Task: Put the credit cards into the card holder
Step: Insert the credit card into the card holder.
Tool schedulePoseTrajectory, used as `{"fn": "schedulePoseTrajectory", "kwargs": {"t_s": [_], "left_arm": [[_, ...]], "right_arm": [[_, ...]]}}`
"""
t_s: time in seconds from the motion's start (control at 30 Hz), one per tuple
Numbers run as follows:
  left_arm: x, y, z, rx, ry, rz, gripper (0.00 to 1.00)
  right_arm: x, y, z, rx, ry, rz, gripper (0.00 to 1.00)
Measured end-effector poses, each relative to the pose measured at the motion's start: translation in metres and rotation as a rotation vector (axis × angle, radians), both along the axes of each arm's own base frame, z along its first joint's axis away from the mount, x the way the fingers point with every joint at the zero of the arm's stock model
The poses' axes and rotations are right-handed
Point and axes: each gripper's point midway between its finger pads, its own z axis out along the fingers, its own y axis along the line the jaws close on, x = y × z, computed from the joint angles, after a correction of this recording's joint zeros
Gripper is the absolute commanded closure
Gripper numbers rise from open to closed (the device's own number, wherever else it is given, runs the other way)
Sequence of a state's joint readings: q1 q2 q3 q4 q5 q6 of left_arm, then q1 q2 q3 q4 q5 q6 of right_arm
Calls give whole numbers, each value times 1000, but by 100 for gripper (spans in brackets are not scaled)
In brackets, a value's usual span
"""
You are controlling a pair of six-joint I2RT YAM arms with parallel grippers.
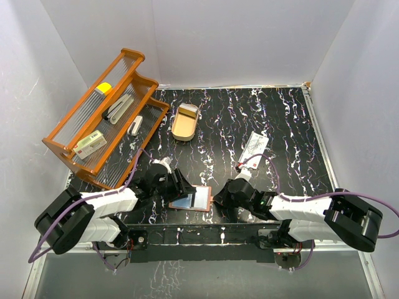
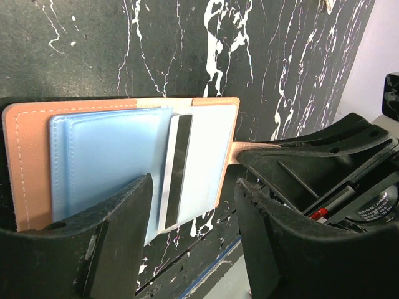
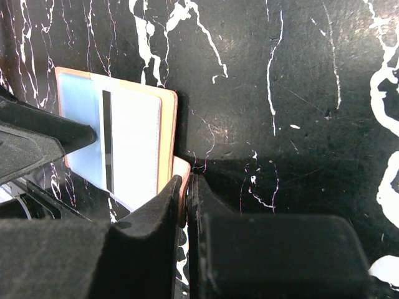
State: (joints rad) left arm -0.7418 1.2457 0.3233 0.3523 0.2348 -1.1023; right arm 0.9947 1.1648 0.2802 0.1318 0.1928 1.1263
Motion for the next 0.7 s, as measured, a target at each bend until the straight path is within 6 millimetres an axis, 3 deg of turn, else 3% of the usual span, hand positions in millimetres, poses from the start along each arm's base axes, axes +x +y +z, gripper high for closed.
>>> {"fn": "schedulePoseTrajectory", "kwargs": {"t_s": [0.7], "left_arm": [[-1, -28, 1, 7, -8, -102, 45]], "right_arm": [[0, 1, -3, -6, 0, 7, 100]]}}
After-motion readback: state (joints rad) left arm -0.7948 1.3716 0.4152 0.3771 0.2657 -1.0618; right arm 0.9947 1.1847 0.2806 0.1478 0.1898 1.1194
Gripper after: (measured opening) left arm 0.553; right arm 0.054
